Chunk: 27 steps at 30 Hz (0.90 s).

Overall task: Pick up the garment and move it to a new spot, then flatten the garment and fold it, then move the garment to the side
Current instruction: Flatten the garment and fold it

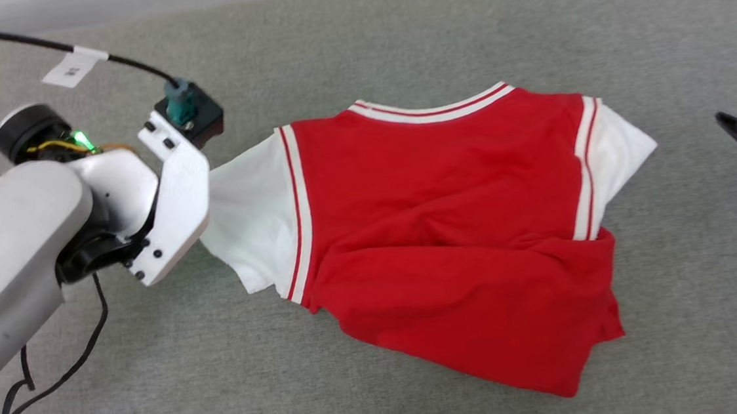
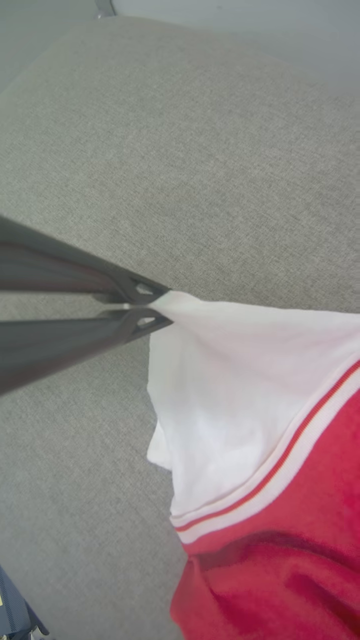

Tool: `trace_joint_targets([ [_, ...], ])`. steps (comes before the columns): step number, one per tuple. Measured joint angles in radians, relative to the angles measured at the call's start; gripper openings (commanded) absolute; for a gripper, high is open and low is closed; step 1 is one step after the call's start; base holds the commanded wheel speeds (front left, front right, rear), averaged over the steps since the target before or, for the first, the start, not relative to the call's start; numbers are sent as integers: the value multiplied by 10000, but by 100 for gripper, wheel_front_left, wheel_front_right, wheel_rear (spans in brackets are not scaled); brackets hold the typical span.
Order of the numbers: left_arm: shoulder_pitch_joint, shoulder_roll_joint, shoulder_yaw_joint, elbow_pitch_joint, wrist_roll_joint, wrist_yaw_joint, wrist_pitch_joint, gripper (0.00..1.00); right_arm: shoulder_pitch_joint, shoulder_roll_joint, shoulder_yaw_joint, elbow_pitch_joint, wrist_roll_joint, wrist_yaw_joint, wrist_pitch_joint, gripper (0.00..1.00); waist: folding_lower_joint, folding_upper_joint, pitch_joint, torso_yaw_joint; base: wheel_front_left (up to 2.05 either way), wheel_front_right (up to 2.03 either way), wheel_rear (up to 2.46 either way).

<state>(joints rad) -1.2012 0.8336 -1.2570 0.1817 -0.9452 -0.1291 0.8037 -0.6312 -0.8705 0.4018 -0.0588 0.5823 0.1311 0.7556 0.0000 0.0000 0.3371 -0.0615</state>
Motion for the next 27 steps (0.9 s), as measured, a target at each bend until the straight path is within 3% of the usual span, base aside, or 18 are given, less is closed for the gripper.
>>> trace_joint_targets([
  [4, -207, -201, -10, -50, 163, 0, -111, 0, -884, -347, 915, 525, 813, 2, 1561, 100, 1, 0, 346, 227, 0, 0, 0],
  [9, -581, -370, -29, -163, 343, 0, -316, 0, -1613, -297, 1256, 1335, 1434, 2, 2782, 100, 1, 0, 841, 514, 0, 0, 0],
  [16, -1024, -610, -94, -265, 523, 0, -477, 0, -1942, 242, 1321, 2270, 1582, 2, 2926, 100, 1, 0, 1567, 906, 0, 0, 0],
  [24, -1184, -675, -196, -169, 522, 0, -637, 0, -1883, 313, 1806, 2635, 1783, -4, 2591, 100, 0, 0, 2043, 1070, 0, 0, 0],
  [25, -1184, -660, -198, -157, 516, 0, -646, 0, -1884, 309, 1871, 2635, 1829, -6, 2454, 55, 0, 0, 2044, 1045, 0, 0, 0],
  [26, -1184, -652, -201, -138, 489, 0, -648, 0, -1885, 307, 1939, 2635, 1847, -6, 2320, 0, 0, 0, 2037, 1018, 0, 0, 0],
  [27, -1183, -644, -211, -105, 449, 0, -662, 0, -1893, 318, 2019, 2633, 1885, -6, 2238, 0, 1, 0, 2019, 992, 0, 0, 0],
])
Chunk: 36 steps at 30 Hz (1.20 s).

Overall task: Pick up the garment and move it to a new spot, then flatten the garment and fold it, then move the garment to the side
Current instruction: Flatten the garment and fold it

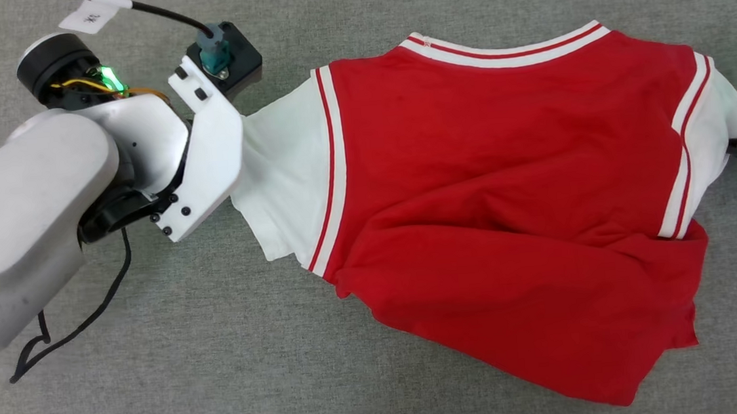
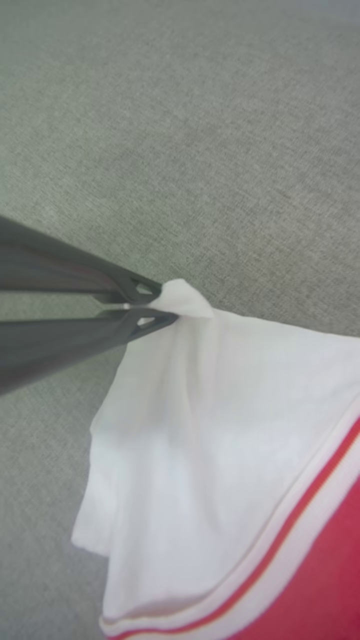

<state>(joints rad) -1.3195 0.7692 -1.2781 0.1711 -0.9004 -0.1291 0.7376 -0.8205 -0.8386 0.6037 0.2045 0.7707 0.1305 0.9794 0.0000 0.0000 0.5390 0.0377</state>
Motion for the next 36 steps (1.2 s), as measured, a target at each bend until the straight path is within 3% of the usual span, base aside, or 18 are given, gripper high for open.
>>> trace_joint_targets([
  [11, 471, -40, -36, 573, -192, 0, -945, 0, -371, 495, 648, 345, -69, 6, -2092, 0, 0, 0, -1119, -243, 0, 0, 0],
  [20, 494, -81, 165, 1091, 360, 4, -2984, 0, -799, -265, 1041, -109, -238, 6, -3659, 0, -1, 0, -2845, -289, 0, 0, 0],
  [27, -81, -159, 560, 1149, 920, 301, -3923, 0, -1767, -543, 825, -506, -368, 6, -4635, 0, -1, 0, -3903, -340, 0, 0, 0],
  [36, -1755, -514, 1300, 1701, 1630, 621, -4786, 0, -3687, -332, 506, -81, -1131, 6, -5047, 0, -2, 0, -3764, -316, 0, 0, 0],
])
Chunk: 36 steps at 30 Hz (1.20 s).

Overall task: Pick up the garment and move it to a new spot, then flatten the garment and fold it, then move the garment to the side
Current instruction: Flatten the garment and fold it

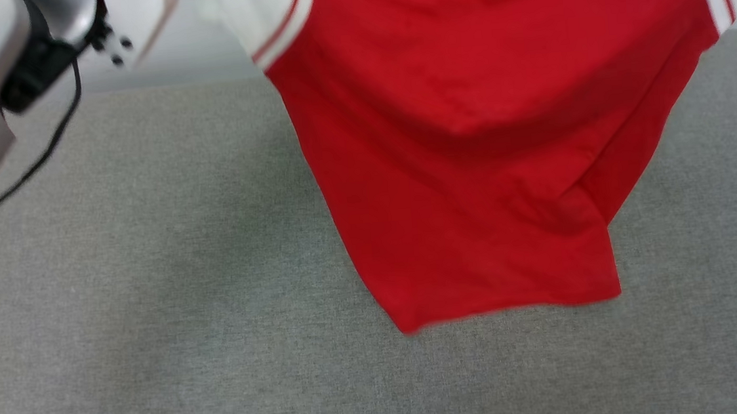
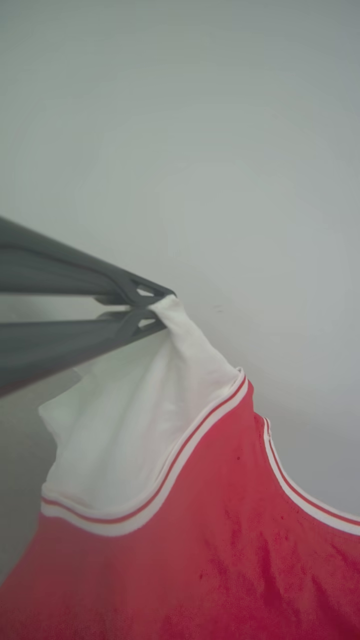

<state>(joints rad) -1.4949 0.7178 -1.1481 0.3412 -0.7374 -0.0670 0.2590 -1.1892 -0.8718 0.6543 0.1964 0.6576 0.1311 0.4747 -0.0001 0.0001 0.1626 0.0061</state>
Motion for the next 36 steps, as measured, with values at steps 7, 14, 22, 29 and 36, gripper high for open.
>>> trace_joint_targets([
  [7, -1727, -339, 518, 861, 658, 119, -550, 0, -2427, 796, -297, 959, -1097, 2, -236, 0, 0, 0, 935, 28, 0, 0, 0],
  [14, -3569, -744, 974, 1923, 1348, 366, -1235, 0, -4898, 1822, -529, 2155, -2320, 2, -671, 0, 2, 0, 2144, 39, 0, 0, 0],
  [22, -5027, -1227, 1444, 2993, 1455, 410, -1893, 0, -6948, 2663, -663, 3572, -3421, 2, -1287, 0, 3, 0, 3360, 142, 0, 0, 0],
  [29, -5199, -1361, 1567, 3783, 1308, 255, -2405, 0, -7335, 2918, -328, 4585, -3580, 2, -2002, 0, 3, 0, 4028, 245, 0, 0, 0],
  [36, -4544, -1400, 1480, 4289, 1131, 125, -2913, 0, -6611, 3022, 46, 5162, -3231, 2, -2813, 0, 3, 0, 4176, 224, 0, 0, 0],
])
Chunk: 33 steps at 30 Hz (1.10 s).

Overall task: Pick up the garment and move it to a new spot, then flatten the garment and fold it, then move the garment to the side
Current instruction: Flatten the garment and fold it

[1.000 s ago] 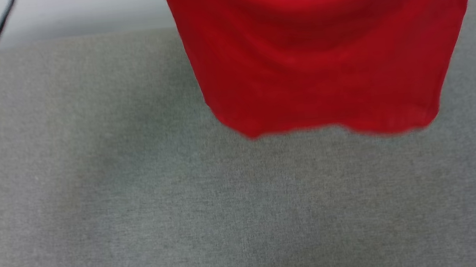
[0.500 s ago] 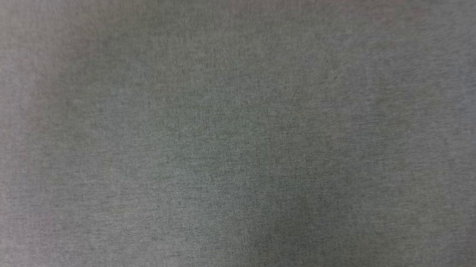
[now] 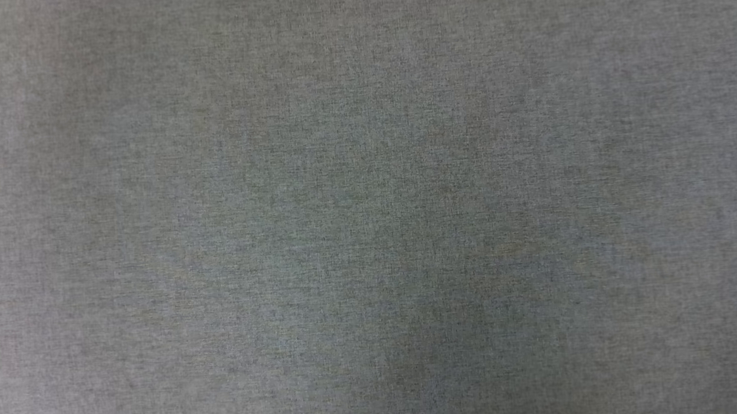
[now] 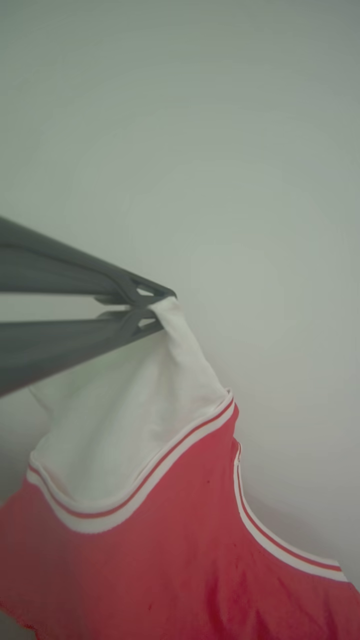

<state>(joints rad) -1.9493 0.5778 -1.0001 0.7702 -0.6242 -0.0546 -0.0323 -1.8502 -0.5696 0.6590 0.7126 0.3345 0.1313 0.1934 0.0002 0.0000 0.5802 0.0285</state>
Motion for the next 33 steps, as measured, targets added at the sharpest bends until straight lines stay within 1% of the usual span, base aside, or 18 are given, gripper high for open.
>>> trace_joint_targets([
  [5, 1191, 8, -29, 280, -428, -132, -516, 0, 1082, 67, 288, 311, 376, 0, -650, 0, -1, 0, -230, -45, 0, 0, 0],
  [10, 2805, 46, -69, 236, -899, -148, -1104, 0, 2595, 190, 700, 320, 750, 0, -1258, 0, 0, 0, -678, -96, 0, 0, 0],
  [16, 5519, 257, -180, -257, -1611, 73, -1668, 0, 4848, 253, 1214, -90, 1267, 0, -1818, 0, -1, 0, -1369, -183, 0, 0, 0],
  [19, 6976, 454, -228, -729, -1927, 433, -1847, 0, 6129, 84, 1421, -506, 1524, 0, -2002, 0, -2, 0, -1743, -219, 0, 0, 0],
  [22, 8412, 671, -245, -1465, -2293, 830, -2004, 0, 7421, -360, 1505, -1014, 1768, 0, -2153, 0, -2, 0, -2113, -222, 0, 0, 0],
  [26, 10321, 1317, -240, -2460, -2736, 1375, -2119, 0, 9157, -813, 1448, -1778, 1992, 0, -2194, 0, -2, 0, -2588, -247, 0, 0, 0],
  [29, 11659, 1645, -217, -3237, -3124, 1822, -2178, 0, 10433, -1026, 1035, -2163, 2153, 0, -2192, 0, -2, 0, -2916, -258, 0, 0, 0],
  [33, 13005, 2077, -263, -4102, -3421, 2385, -2220, 0, 12063, -1147, 460, -2660, 2159, 0, -2010, 0, -2, 0, -3345, -249, 0, 0, 0],
])
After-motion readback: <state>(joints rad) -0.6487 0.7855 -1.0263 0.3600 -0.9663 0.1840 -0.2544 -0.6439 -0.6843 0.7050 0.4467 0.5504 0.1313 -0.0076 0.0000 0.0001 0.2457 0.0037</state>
